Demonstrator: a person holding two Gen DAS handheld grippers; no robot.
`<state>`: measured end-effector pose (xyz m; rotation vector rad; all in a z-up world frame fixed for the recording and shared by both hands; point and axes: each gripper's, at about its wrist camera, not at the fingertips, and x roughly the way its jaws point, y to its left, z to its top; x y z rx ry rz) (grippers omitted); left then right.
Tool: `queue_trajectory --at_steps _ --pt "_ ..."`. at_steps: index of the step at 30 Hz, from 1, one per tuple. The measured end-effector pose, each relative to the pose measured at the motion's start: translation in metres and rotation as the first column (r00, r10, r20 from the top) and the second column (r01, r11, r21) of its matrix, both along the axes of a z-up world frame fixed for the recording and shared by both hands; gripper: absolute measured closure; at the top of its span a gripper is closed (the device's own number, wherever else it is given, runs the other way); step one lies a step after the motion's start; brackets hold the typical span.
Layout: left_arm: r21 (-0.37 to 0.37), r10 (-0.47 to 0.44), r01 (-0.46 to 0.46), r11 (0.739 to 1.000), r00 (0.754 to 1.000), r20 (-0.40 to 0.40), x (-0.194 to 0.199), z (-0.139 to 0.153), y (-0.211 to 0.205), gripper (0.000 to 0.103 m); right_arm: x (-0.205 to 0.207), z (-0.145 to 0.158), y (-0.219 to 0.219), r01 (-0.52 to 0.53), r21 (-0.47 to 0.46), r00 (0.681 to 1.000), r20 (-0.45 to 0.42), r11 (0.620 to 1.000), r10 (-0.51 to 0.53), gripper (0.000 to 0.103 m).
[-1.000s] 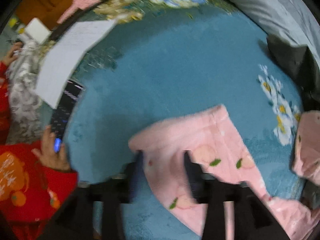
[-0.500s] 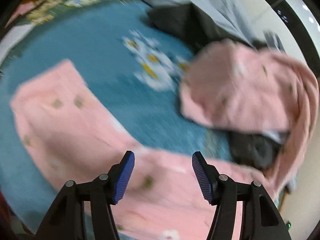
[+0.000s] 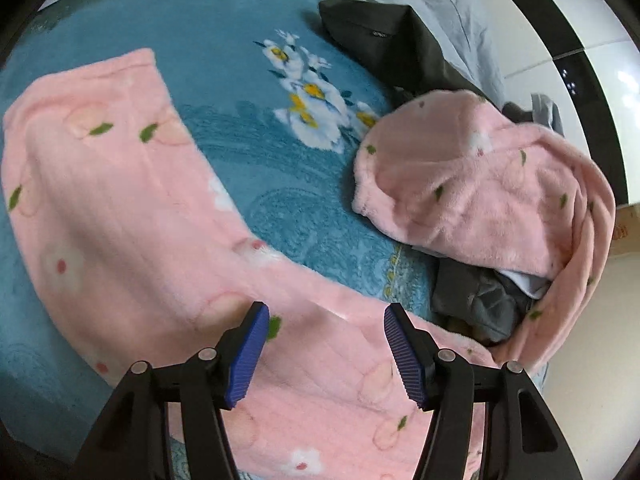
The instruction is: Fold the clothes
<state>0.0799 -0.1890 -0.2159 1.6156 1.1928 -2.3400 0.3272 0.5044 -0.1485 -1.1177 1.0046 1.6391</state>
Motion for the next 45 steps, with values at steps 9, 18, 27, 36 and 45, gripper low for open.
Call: queue_trajectory --at_steps 9,18,27,36,45 --pt "0.069 -0.008 0.011 0.998 0.999 -0.039 0.005 0.003 -0.004 0.039 -0.184 0.062 -0.082 -0.477 0.209 0.840 -0.179 0.854 0.513 0.101" --pt "0.270 0.104 -0.104 0.957 0.994 0.012 -0.012 -0.024 -0.021 0.038 -0.318 0.050 -0.173 -0.749 0.265 0.580 -0.181 0.608 0.794 0.037" --pt "0.393 0.239 -0.257 0.883 0.966 0.095 -0.078 -0.068 -0.015 0.040 -0.314 0.043 -0.164 -0.775 0.295 0.568 -0.062 0.559 0.820 0.037" --pt "0.209 0.228 -0.251 0.945 0.966 0.125 -0.117 -0.063 -0.015 0.097 -0.330 0.058 -0.149 -0.771 0.300 0.567 -0.082 0.562 0.820 0.037" --pt "-0.042 0.211 -0.220 0.975 0.966 -0.150 -0.124 0.035 -0.075 0.097 -0.432 0.111 -0.207 -0.880 0.422 0.199 -0.084 0.216 0.976 0.037"
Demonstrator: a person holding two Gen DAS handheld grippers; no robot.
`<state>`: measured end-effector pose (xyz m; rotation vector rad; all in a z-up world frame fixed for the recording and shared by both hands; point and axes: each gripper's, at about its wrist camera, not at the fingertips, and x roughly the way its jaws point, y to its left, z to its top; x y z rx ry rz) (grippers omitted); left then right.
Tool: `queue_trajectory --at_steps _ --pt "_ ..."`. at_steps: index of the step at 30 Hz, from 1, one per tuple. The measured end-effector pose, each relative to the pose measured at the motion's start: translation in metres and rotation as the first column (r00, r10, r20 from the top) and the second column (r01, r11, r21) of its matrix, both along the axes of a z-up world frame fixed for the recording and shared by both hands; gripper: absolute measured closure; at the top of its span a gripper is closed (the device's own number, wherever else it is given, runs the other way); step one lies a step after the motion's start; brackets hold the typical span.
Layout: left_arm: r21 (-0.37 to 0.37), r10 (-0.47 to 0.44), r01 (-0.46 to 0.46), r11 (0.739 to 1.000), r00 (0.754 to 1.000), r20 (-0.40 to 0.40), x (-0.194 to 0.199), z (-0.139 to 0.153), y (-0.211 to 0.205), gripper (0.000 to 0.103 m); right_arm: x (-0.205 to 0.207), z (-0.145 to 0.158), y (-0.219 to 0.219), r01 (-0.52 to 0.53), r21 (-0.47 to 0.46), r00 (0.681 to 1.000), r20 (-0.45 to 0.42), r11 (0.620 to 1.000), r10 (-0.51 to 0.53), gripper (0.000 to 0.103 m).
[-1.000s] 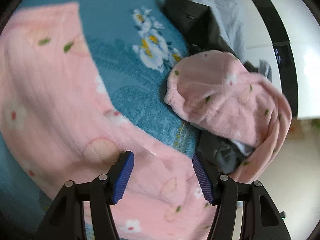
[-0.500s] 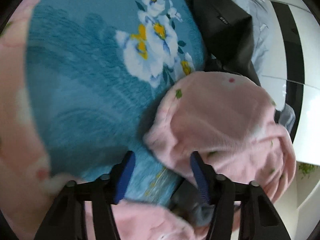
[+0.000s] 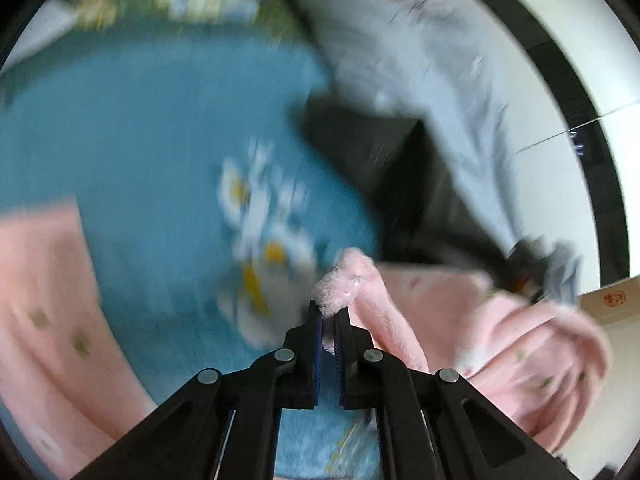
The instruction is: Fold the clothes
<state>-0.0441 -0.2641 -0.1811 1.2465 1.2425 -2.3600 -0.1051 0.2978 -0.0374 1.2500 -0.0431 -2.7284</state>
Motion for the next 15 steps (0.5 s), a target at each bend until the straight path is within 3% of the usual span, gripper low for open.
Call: queue_trajectory --at_steps 5,6,7,8,12,15 --pt "-0.105 -0.026 0.023 0.994 0.999 -0.026 0.007 0.026 -0.018 0.097 -0.054 -0.023 -0.022 -0.094 0.123 0.992 0.095 0.988 0.082 0.045" --pt "-0.113 -0.029 0.027 0.993 0.999 -0.023 0.007 0.026 -0.019 0.097 -0.058 -0.024 -0.023 -0.095 0.117 0.991 0.109 0.989 0.082 0.059" --pt "-0.118 -0.033 0.030 0.993 0.999 -0.018 0.008 0.025 -0.019 0.097 -0.062 -0.025 -0.023 -0.096 0.111 0.989 0.123 0.989 0.082 0.090" --pt "-0.120 -0.033 0.031 0.992 0.999 -0.015 0.009 0.025 -0.021 0.097 -0.063 -0.026 -0.025 -0.099 0.119 0.988 0.133 0.988 0.082 0.101" --pt "-0.124 -0.031 0.026 0.992 0.999 -0.035 0.012 0.033 -0.030 0.097 -0.039 -0.005 -0.041 -0.127 0.084 0.987 0.112 0.988 0.117 0.102" --pt "-0.177 -0.049 0.028 0.984 0.992 -0.113 0.011 0.063 -0.033 0.097 -0.016 0.021 -0.043 -0.104 0.046 0.994 0.044 0.994 0.102 0.102"
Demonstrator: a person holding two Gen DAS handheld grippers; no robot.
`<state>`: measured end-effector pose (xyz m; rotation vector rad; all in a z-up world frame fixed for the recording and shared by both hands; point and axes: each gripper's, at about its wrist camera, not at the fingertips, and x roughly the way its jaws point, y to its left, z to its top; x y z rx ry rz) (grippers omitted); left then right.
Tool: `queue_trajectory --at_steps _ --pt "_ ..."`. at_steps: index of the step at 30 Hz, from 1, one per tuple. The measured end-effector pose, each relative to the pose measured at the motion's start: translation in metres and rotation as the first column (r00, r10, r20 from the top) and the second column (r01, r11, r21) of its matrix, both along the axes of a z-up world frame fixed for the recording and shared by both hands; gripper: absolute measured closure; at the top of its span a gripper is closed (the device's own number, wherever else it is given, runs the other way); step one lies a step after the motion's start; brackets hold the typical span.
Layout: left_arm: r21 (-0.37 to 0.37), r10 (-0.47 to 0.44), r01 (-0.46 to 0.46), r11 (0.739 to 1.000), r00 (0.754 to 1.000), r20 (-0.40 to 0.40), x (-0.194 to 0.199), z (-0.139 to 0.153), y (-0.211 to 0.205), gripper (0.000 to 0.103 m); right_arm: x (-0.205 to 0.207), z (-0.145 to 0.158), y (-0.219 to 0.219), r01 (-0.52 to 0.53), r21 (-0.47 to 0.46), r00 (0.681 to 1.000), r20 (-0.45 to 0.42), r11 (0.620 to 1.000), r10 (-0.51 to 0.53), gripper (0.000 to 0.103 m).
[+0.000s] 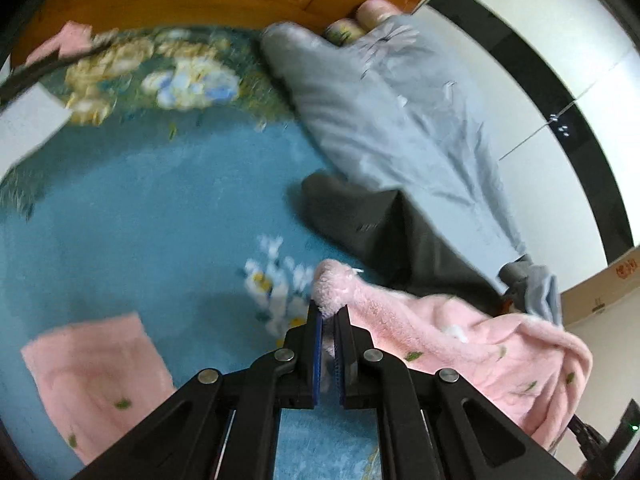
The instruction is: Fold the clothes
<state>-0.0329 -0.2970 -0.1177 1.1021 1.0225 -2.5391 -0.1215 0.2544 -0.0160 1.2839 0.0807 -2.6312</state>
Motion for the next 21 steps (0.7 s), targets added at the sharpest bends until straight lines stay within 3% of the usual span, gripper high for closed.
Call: queue_trajectory --at_steps 4,7,10,14,17,21 --pt "-0.079 -0.015 0.001 0.997 0.984 -0.175 0.020 0.061 -0.017 0.098 0.035 0.039 -0.003 0.006 -0.021 0.995 -0.099 1.000 -0.008 0.102" --pt "-0.135 0.015 -0.039 0.990 0.985 -0.174 0.030 0.075 -0.042 0.097 0.040 0.028 -0.011 -0.009 0.001 0.998 -0.070 1.000 0.010 0.102" --pt "-0.164 0.076 -0.072 0.984 0.997 0.019 0.023 0.031 -0.071 0.097 0.031 -0.003 -0.016 0.014 -0.010 1.000 -0.007 1.000 -0.014 0.102" --pt "-0.170 0.116 -0.076 0.983 0.963 0.241 0.027 -0.043 -0.086 0.097 0.014 -0.037 -0.019 0.045 0.019 0.997 0.056 0.999 -0.046 0.102" --pt "-0.185 0.107 -0.061 0.981 0.963 0.246 0.032 -0.055 -0.084 0.097 0.010 -0.026 -0.020 0.057 0.021 0.998 0.022 0.998 -0.058 0.102" --pt "-0.212 0.133 -0.112 0.971 0.987 0.086 0.037 -0.020 -0.087 0.097 0.008 0.002 -0.022 0.075 0.033 0.994 -0.076 0.997 -0.073 0.103"
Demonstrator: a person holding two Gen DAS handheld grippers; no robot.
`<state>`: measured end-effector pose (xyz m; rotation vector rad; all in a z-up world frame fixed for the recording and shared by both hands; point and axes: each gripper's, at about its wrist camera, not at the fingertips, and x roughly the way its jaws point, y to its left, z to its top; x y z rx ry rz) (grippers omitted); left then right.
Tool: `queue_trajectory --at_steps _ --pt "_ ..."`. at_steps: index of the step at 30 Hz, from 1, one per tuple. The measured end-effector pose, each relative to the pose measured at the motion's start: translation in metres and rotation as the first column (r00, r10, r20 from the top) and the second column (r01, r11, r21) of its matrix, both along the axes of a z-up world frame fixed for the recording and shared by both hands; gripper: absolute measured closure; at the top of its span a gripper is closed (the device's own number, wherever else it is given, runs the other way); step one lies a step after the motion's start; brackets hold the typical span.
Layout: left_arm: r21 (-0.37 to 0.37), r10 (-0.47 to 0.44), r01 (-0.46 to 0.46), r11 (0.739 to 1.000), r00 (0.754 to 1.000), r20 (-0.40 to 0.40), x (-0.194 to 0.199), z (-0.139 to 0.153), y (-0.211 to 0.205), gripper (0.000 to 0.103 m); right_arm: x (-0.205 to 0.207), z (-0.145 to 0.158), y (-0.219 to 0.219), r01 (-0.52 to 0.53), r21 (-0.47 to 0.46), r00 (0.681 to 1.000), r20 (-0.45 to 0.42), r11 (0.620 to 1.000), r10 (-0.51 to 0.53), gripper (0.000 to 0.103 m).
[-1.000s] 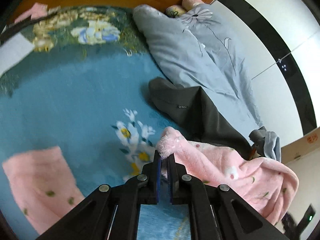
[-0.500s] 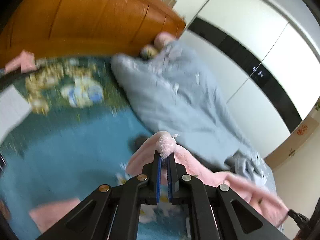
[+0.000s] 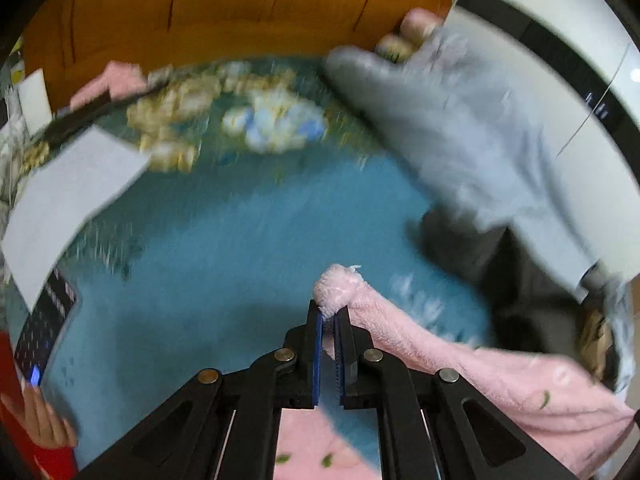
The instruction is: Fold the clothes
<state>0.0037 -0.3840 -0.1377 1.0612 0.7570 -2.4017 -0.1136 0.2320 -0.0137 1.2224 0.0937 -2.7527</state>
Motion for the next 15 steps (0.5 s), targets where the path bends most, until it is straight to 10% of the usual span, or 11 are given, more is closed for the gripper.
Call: queue_trajectory --at_steps 3,9,13,15 --pt "-0.032 0.024 -0.025 0.999 0.999 -0.034 -0.006 0.014 -0.007 0.097 -0.009 0.002 0.007 0.034 -0.016 0.999 -0.004 0.999 -0.034 0.103" --pt "0.088 -0.026 0.010 0.996 0.983 0.180 -0.023 -0.038 -0.010 0.093 -0.006 -0.033 0.016 0.067 -0.026 0.996 0.062 0.997 -0.065 0.103" --pt "0.138 -0.014 -0.013 0.990 0.981 0.192 -0.014 -0.047 -0.010 0.049 0.024 -0.030 0.053 0.165 -0.057 0.986 0.047 0.985 -0.162 0.103" --pt "0.183 0.009 -0.036 0.982 0.989 0.149 -0.003 -0.043 -0.010 0.045 0.044 -0.029 0.078 0.235 -0.084 0.972 0.044 0.968 -0.232 0.100"
